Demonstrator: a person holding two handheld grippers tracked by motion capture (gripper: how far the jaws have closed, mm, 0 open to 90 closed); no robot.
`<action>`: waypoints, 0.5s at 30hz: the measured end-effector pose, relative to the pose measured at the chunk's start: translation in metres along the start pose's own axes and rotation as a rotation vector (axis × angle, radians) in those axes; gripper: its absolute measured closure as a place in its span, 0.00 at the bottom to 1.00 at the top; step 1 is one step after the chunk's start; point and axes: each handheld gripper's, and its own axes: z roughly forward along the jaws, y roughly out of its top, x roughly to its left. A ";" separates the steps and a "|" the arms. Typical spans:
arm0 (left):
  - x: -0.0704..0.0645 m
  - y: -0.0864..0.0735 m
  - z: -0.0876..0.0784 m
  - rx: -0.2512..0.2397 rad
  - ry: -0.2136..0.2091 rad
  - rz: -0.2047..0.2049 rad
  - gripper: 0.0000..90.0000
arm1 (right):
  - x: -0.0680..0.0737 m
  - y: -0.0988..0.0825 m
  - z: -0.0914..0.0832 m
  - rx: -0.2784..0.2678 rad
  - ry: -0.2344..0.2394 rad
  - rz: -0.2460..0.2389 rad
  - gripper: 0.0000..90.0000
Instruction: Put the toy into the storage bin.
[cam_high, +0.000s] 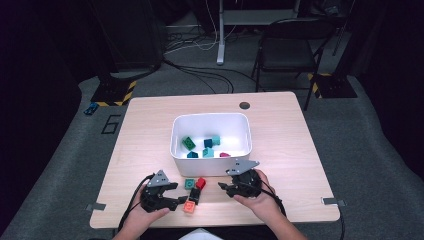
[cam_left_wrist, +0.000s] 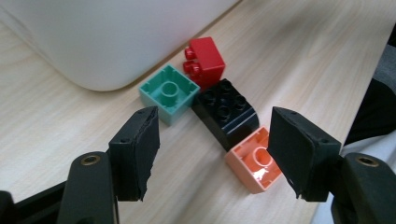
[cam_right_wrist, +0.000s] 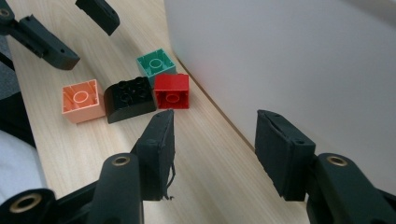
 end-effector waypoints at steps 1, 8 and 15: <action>-0.002 0.000 0.001 0.000 -0.006 -0.002 0.37 | 0.000 -0.001 0.000 0.000 0.006 0.006 0.52; -0.014 -0.002 0.013 0.012 -0.035 0.004 0.36 | -0.001 -0.005 0.002 -0.011 0.012 0.014 0.53; -0.019 -0.003 0.021 0.018 -0.044 0.005 0.35 | -0.001 -0.009 0.003 -0.014 0.010 0.022 0.52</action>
